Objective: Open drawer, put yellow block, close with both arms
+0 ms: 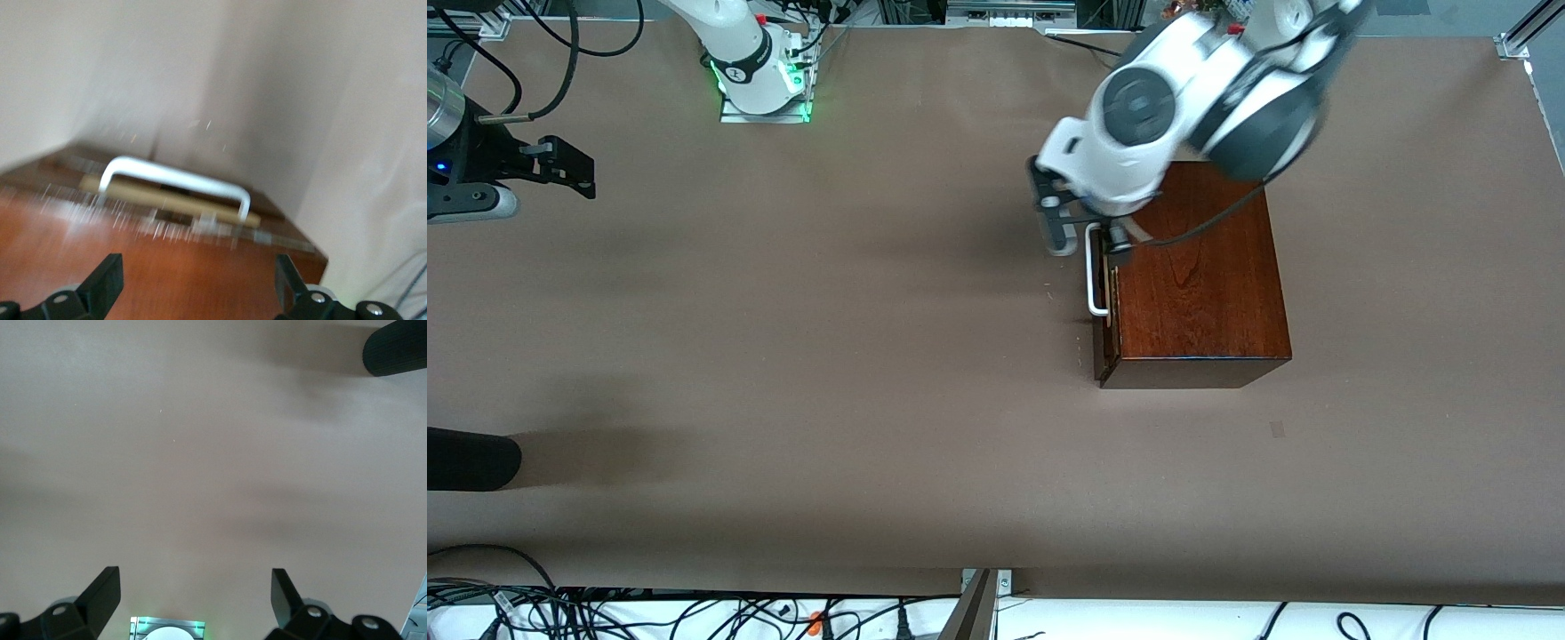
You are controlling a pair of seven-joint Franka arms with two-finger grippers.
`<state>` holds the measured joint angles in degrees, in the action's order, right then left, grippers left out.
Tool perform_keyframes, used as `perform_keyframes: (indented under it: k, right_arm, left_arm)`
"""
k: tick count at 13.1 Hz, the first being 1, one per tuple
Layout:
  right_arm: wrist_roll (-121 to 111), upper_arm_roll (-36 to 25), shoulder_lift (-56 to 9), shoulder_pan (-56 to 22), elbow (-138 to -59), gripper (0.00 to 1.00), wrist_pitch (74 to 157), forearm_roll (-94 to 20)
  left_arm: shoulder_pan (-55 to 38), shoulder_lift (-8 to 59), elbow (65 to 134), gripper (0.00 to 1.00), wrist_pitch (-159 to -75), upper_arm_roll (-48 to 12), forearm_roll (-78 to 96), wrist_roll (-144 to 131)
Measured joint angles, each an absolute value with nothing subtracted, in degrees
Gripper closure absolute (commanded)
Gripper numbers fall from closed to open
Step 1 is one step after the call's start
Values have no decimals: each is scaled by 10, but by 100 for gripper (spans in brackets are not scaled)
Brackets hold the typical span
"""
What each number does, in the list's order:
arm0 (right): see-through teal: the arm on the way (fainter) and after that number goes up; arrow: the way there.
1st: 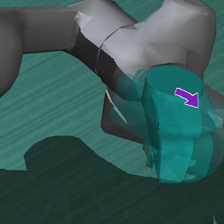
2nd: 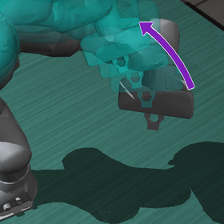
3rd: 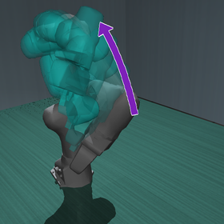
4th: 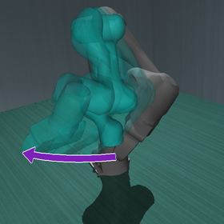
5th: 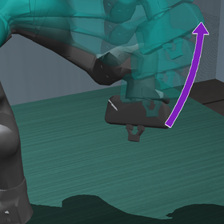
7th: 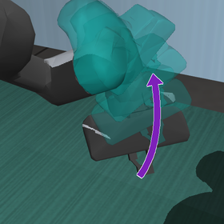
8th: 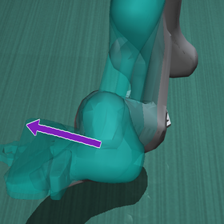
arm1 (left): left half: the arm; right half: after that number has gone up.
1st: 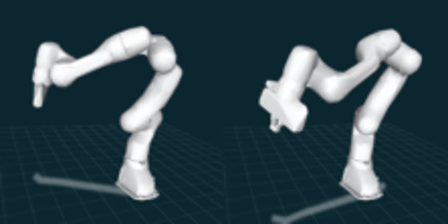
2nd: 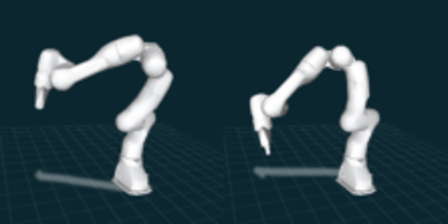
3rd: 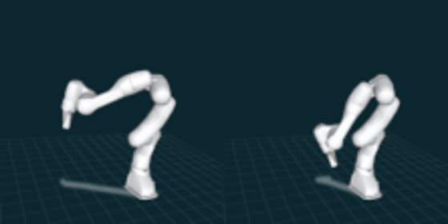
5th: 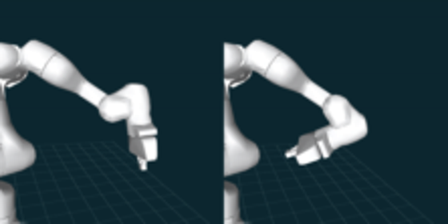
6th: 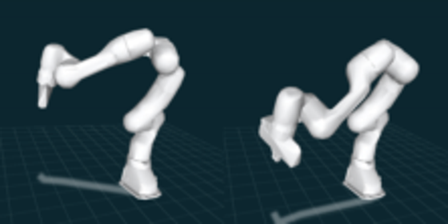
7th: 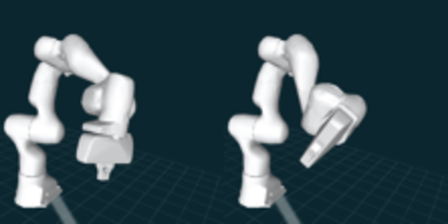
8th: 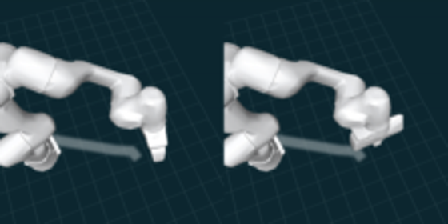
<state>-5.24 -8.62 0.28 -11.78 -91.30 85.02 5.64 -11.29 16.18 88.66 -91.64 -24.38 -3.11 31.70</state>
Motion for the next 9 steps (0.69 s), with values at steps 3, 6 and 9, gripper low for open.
perform_keyframes:
  k: [3, 6, 9]
  right_arm:
    - [-52, -86, 2, -118, -913, 0, 851, 56]
    - [-52, -86, -2, -118, -913, 0, 853, 56]
    - [-52, -85, -4, -118, -913, 0, 855, 56]
  left_arm:
    - [-14, 129, 872, 0, -854, -238, -31, 305]
    - [49, 119, 866, 0, -829, -221, -33, 276]
    - [53, 95, 866, 0, -825, -168, -33, 268]
